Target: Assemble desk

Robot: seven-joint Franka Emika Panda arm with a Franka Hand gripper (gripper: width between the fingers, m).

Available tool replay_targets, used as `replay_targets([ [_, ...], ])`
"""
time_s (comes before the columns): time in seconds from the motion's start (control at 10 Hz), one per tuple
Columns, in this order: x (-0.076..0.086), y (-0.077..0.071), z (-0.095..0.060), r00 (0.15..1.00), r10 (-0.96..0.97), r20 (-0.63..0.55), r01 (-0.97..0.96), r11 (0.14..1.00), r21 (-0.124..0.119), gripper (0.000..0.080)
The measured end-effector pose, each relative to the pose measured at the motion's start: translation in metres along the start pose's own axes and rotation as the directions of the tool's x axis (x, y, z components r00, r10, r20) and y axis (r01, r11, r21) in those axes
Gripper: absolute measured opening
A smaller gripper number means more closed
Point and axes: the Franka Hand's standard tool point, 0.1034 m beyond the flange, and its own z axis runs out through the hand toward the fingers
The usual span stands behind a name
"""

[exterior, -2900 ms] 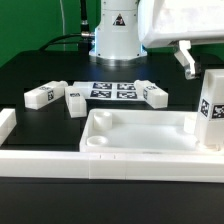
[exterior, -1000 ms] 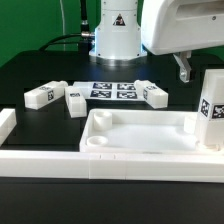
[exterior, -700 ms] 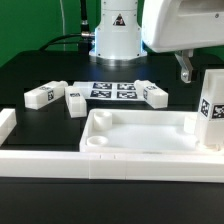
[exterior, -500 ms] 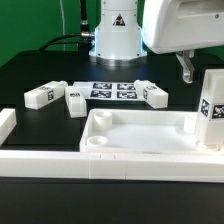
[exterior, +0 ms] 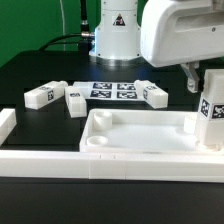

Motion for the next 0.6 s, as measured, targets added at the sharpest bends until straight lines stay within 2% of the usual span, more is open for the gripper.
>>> replay_targets([
  [0.1, -0.0001, 0.0001, 0.0001, 1.0, 0.0, 0.0, 0.0, 1.0, 0.0, 0.0288],
  [0.6, 0.0001, -0.0006, 0.0001, 0.999, 0.054, 0.0, -0.054, 0.999, 0.003, 0.0288],
])
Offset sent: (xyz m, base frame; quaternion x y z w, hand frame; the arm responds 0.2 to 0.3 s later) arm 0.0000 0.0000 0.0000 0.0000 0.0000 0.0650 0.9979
